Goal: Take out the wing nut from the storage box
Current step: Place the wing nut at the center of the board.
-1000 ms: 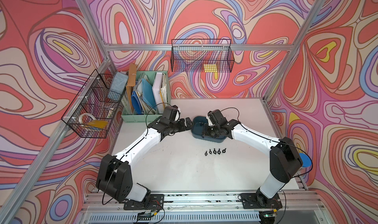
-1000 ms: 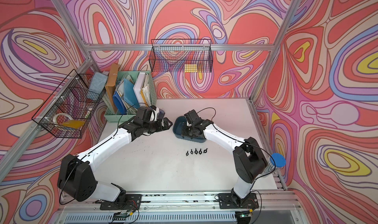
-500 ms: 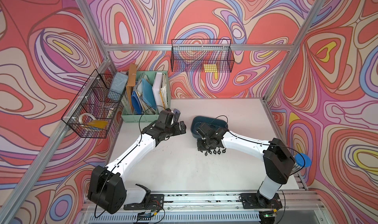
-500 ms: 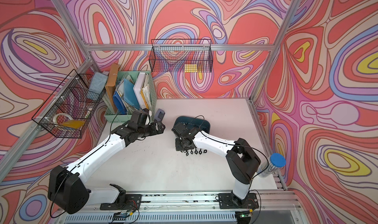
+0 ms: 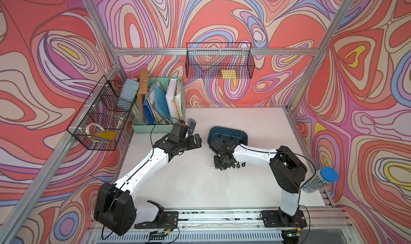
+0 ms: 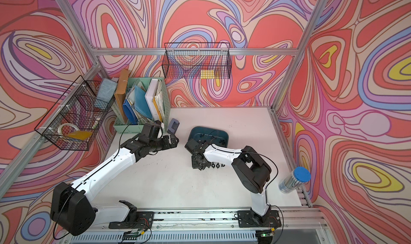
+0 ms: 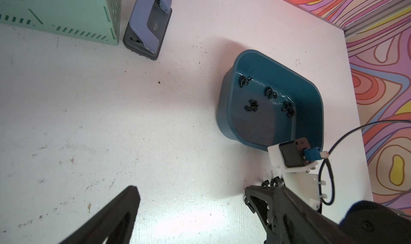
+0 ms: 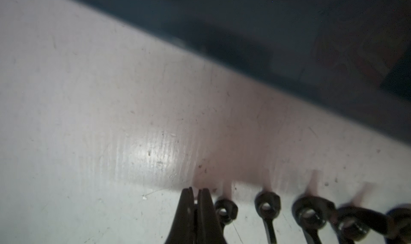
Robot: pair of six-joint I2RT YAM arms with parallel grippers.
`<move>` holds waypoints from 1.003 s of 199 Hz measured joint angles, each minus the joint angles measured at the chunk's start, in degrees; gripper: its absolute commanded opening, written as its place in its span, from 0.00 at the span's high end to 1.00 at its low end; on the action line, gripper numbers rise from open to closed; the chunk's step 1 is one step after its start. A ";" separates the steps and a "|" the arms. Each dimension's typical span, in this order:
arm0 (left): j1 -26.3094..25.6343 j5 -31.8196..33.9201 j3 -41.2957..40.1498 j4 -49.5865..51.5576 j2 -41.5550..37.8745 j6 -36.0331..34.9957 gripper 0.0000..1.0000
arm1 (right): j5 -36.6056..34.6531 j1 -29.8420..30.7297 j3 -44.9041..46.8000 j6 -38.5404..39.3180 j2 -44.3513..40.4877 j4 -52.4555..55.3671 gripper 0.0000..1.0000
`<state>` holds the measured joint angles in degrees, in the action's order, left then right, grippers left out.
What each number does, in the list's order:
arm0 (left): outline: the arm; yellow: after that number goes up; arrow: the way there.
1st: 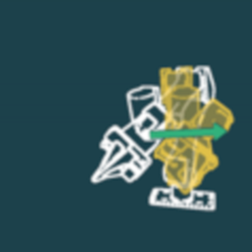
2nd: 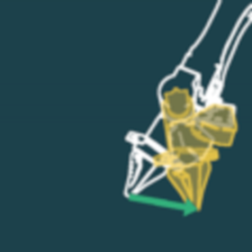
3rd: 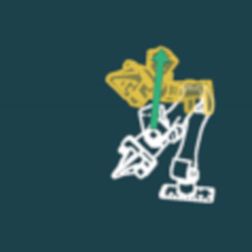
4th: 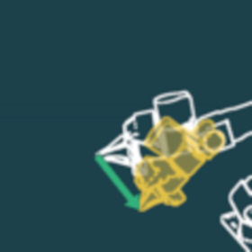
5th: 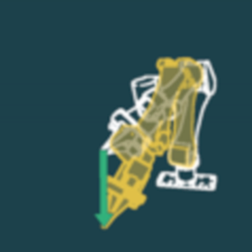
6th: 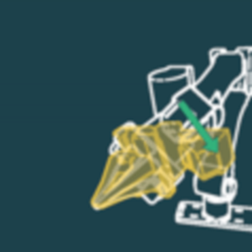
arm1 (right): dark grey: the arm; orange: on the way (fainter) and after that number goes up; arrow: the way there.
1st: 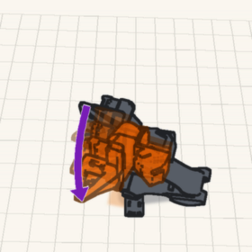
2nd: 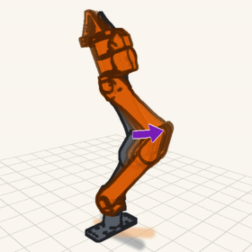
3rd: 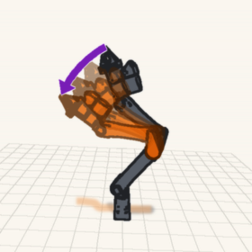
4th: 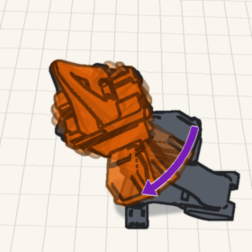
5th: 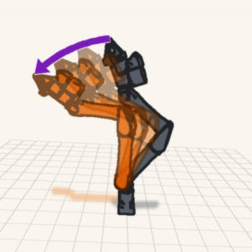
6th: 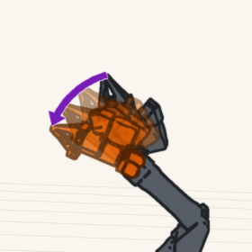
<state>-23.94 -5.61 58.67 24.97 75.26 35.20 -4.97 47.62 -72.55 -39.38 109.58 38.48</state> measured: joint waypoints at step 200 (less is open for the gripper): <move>0.00 0.44 1.51 -0.04 5.22 -1.11 0.09 | -6.54 -0.20 -3.69 2.75 -12.07 -0.42 0.15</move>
<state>-23.94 -5.17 60.18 24.93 80.49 34.09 -11.51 47.42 -76.25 -36.62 97.51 38.06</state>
